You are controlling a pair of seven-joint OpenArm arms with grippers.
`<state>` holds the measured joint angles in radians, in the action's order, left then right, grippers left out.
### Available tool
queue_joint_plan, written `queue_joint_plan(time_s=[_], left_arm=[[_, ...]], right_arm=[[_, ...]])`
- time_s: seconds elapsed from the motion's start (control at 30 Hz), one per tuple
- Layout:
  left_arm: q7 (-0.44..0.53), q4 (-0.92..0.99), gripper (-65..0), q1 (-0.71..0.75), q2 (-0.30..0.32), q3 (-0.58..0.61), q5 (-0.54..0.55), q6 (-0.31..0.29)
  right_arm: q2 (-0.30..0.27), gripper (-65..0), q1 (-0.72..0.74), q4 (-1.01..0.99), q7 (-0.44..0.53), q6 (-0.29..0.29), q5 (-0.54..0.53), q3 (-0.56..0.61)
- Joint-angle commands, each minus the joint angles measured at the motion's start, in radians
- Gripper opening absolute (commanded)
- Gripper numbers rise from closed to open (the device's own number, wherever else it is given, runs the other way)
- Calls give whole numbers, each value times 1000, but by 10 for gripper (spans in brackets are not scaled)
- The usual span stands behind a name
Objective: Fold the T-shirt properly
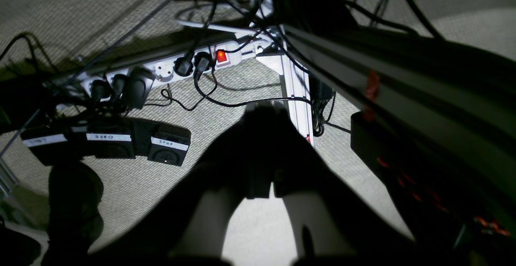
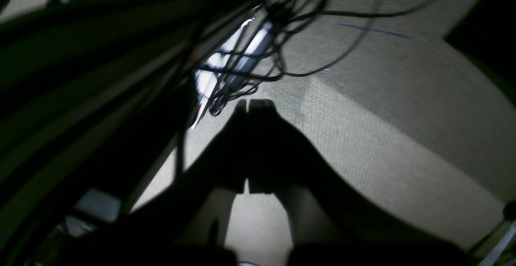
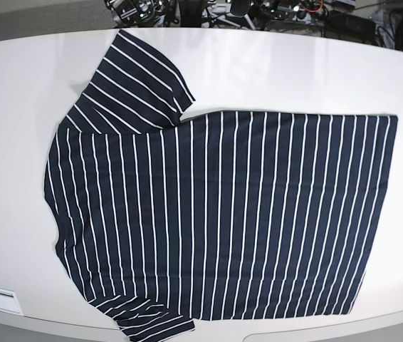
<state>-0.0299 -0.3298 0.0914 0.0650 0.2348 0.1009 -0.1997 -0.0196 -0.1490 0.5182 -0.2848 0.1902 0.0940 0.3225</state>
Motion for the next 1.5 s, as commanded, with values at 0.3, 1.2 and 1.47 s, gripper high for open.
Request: queue_joint_plan(time_s=[0.3, 1.2, 1.47], left_arm=[[-24, -161, -650, 131, 137, 1, 9, -45], [-187, -1346, -650, 946, 570, -2, 35, -8], [-220, -1567, -650, 1133, 639, -16, -29, 45]], right_arm=[[-137, -650, -170, 234, -19, 124, -111, -2], [-427, -650, -937, 1398, -147, -33, -145, -3], [-446, -650, -1106, 1553, -207, -119, -81, -33]])
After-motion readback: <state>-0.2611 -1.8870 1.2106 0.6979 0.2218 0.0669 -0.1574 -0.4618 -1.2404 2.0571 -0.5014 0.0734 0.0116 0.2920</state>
